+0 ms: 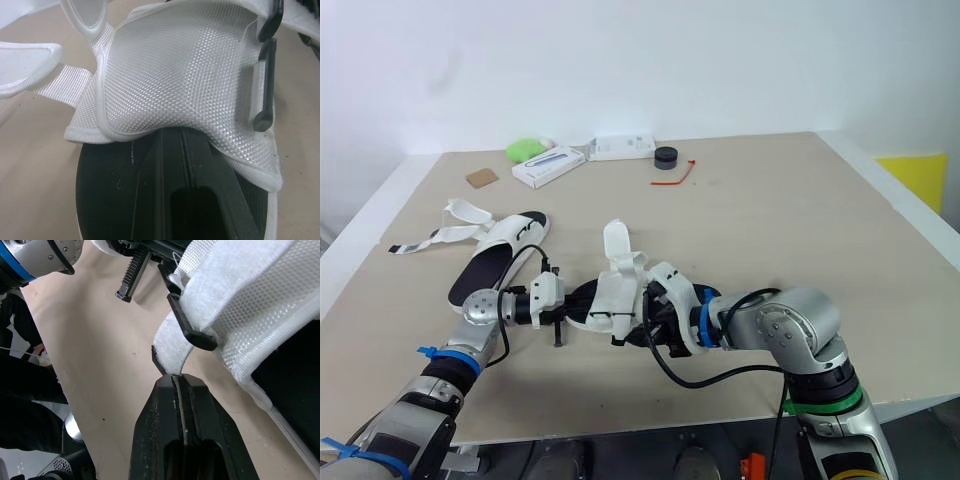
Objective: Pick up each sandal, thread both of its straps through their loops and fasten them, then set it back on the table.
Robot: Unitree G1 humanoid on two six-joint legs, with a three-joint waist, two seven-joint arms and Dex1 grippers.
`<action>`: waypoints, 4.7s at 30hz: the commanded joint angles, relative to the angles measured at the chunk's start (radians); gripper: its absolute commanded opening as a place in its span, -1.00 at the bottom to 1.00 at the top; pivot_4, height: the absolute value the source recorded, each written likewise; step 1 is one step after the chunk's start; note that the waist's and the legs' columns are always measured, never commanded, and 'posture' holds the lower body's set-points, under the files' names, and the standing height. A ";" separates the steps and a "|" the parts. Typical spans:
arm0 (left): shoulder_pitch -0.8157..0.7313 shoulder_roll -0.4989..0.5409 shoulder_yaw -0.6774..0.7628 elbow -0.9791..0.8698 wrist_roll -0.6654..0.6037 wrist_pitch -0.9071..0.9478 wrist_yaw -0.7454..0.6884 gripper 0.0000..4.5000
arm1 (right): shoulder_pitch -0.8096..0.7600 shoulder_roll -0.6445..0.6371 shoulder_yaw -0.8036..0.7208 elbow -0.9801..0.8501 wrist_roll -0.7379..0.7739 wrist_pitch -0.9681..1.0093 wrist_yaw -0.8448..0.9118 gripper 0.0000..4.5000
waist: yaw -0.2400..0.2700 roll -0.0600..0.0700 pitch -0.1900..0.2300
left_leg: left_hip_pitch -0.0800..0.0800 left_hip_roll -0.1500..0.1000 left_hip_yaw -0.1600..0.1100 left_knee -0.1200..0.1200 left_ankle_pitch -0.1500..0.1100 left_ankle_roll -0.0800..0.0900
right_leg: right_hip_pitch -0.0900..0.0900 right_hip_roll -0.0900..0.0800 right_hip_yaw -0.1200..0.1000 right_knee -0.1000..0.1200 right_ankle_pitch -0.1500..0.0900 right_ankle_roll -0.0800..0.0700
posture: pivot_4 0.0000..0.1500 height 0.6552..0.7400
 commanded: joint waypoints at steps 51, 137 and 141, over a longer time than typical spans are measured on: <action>0.135 0.008 -0.130 0.156 0.155 0.108 -0.042 -1.00 | -0.007 -0.095 -0.049 0.048 0.070 -0.044 0.117 0.43 | 0.001 0.000 0.000 | 0.001 -0.001 0.001 0.000 0.000 0.000 | 0.000 0.000 0.002 0.002 0.000 0.000 | 1.00 1.00; 0.127 0.000 -0.129 0.177 0.159 0.101 -0.027 -1.00 | -0.196 0.303 -0.412 0.649 0.127 -0.269 -0.264 -0.97 | 0.010 -0.001 0.000 | 0.008 -0.001 0.000 0.000 0.001 0.001 | 0.000 0.002 0.009 0.027 0.001 0.000 | 1.00 1.00; 0.125 0.001 -0.128 0.175 0.159 0.104 -0.026 -1.00 | -0.197 0.279 -0.420 0.736 0.053 -0.308 -0.291 -0.97 | 0.010 -0.001 -0.001 | 0.008 -0.001 0.000 0.000 0.001 0.001 | 0.000 0.002 0.009 0.027 0.001 0.000 | 1.00 1.00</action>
